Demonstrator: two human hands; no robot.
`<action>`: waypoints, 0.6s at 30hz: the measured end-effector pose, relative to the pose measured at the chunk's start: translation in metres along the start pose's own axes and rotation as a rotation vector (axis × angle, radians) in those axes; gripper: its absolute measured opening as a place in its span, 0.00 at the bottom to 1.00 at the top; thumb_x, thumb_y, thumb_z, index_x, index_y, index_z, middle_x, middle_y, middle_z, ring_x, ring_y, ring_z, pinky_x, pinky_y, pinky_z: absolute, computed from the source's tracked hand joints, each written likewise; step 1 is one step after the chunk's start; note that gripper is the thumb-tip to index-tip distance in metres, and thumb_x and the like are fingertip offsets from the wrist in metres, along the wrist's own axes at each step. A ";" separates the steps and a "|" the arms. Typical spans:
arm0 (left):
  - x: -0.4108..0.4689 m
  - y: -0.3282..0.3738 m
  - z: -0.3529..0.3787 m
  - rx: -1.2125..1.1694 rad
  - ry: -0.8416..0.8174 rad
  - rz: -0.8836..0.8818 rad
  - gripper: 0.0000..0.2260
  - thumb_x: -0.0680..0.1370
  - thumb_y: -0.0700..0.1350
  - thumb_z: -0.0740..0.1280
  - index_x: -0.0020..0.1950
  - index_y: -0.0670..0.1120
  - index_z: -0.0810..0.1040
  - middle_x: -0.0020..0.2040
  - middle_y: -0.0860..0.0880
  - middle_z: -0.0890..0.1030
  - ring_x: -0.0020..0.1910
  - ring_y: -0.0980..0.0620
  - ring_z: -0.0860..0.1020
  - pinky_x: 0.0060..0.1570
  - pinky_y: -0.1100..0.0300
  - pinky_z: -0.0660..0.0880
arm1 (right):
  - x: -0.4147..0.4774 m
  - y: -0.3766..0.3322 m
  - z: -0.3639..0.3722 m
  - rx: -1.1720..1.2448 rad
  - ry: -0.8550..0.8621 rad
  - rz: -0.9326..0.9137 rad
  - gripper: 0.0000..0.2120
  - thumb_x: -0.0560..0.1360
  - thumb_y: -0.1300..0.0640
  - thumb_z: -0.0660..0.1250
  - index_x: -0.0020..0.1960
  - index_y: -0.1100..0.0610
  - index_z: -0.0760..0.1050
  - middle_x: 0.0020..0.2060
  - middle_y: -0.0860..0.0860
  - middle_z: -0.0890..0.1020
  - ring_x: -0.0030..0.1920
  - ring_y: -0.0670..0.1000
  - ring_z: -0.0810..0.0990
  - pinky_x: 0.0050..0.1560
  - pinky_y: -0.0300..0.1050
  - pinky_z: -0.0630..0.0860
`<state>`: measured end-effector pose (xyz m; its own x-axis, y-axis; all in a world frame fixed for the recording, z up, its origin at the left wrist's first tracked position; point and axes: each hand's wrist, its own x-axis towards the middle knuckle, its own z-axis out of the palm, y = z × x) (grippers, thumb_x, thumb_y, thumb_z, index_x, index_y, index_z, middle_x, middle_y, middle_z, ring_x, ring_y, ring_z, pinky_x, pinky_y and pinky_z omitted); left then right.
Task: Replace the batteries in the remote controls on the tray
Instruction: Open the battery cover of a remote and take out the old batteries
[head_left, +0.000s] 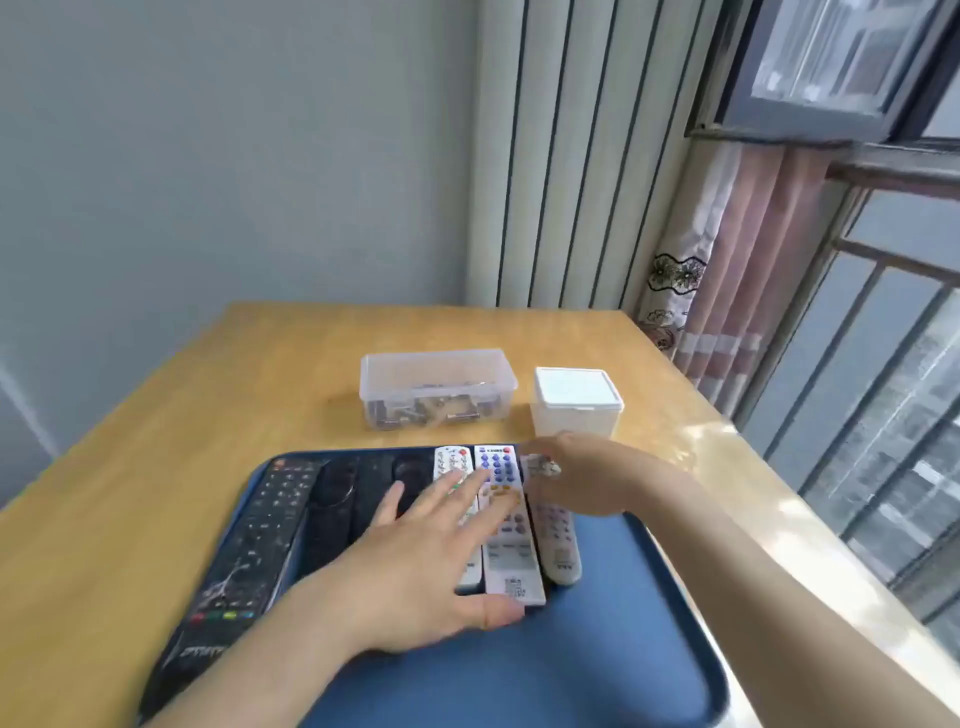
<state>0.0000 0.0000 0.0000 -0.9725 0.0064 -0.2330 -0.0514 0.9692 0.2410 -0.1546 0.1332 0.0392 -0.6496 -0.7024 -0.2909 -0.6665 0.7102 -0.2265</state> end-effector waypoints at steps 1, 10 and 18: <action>0.000 0.006 0.005 0.038 -0.022 0.011 0.40 0.72 0.73 0.54 0.73 0.65 0.31 0.75 0.60 0.29 0.73 0.59 0.28 0.73 0.41 0.34 | -0.001 0.001 0.007 0.011 0.042 -0.003 0.22 0.81 0.50 0.59 0.74 0.50 0.65 0.68 0.54 0.73 0.66 0.57 0.73 0.63 0.50 0.72; 0.005 0.022 0.016 0.194 0.162 -0.076 0.34 0.75 0.68 0.58 0.76 0.64 0.46 0.79 0.57 0.44 0.78 0.55 0.45 0.75 0.51 0.50 | -0.013 0.019 0.047 0.064 0.259 0.059 0.29 0.75 0.42 0.64 0.72 0.52 0.64 0.63 0.56 0.73 0.64 0.57 0.71 0.57 0.47 0.70; 0.009 0.033 0.011 0.062 0.271 -0.139 0.35 0.67 0.72 0.64 0.71 0.63 0.61 0.74 0.61 0.59 0.73 0.58 0.55 0.70 0.54 0.57 | -0.029 0.024 0.036 0.757 0.337 0.034 0.14 0.75 0.56 0.62 0.52 0.66 0.77 0.45 0.62 0.81 0.42 0.58 0.80 0.46 0.51 0.79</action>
<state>-0.0079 0.0348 -0.0046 -0.9827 -0.1850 0.0020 -0.1822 0.9695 0.1642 -0.1387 0.1720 0.0087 -0.8202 -0.5706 -0.0416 -0.2966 0.4863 -0.8219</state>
